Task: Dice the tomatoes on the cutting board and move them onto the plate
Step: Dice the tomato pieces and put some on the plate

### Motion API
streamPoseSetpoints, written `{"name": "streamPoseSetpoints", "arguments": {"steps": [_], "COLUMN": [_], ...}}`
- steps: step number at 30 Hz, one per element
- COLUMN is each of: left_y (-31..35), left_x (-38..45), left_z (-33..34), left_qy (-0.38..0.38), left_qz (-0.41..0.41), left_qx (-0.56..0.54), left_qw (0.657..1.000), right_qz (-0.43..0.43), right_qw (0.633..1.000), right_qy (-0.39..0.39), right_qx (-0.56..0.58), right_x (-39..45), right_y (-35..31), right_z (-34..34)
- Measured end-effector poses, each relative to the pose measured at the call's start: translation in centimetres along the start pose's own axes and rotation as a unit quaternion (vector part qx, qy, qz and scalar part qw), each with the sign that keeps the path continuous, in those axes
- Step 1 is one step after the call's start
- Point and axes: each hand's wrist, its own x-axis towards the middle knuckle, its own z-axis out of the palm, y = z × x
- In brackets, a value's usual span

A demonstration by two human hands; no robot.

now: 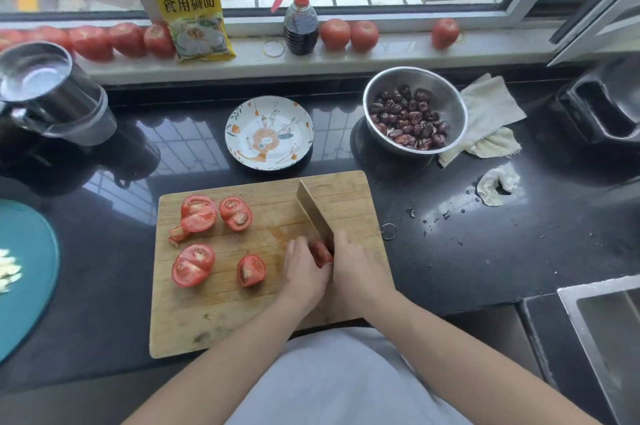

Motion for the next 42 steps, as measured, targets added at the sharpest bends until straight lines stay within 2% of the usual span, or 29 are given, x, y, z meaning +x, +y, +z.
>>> {"name": "streamPoseSetpoints", "arguments": {"steps": [5, 9, 15, 21, 27, 31, 36, 39, 42], "left_y": [-0.1, -0.2, -0.4, 0.2, 0.2, -0.2, -0.5, -0.5, -0.5], "left_x": [-0.2, -0.2, 0.1, 0.3, -0.1, -0.5, 0.0, 0.1, 0.0], "left_z": [-0.1, -0.1, -0.4, -0.3, 0.1, 0.3, 0.2, 0.3, 0.2], "left_qy": [0.000, -0.025, 0.006, 0.015, 0.015, 0.013, 0.011, 0.017, 0.014], "left_qz": [-0.003, -0.033, -0.076, -0.083, -0.052, -0.015, -0.006, 0.004, -0.001], "left_qx": [-0.015, -0.025, -0.100, -0.086, -0.075, -0.047, -0.019, -0.011, -0.008], "left_qw": [1.000, 0.999, 0.992, 0.993, 0.996, 0.999, 1.000, 1.000, 1.000], "right_qz": [0.030, -0.028, -0.060, -0.062, -0.078, -0.064, -0.051, -0.060, -0.037], "right_qw": [0.999, 0.998, 0.997, 0.997, 0.995, 0.995, 0.996, 0.997, 0.996], "right_qy": [0.005, 0.019, 0.042, 0.029, 0.021, 0.015, 0.019, 0.004, -0.025], "right_qx": [0.042, 0.057, -0.011, -0.047, -0.066, -0.079, -0.065, -0.044, -0.074], "right_x": [-0.4, -2.3, -5.0, -5.4, -5.1, -5.0, -4.9, -5.6, -7.2], "right_y": [2.0, 2.1, 1.7, 2.0, 1.6, 0.9, 0.6, 1.8, 3.1], "right_z": [-0.6, -1.5, -0.6, 0.3, 0.3, 0.0, -0.2, -0.1, -0.3]}}
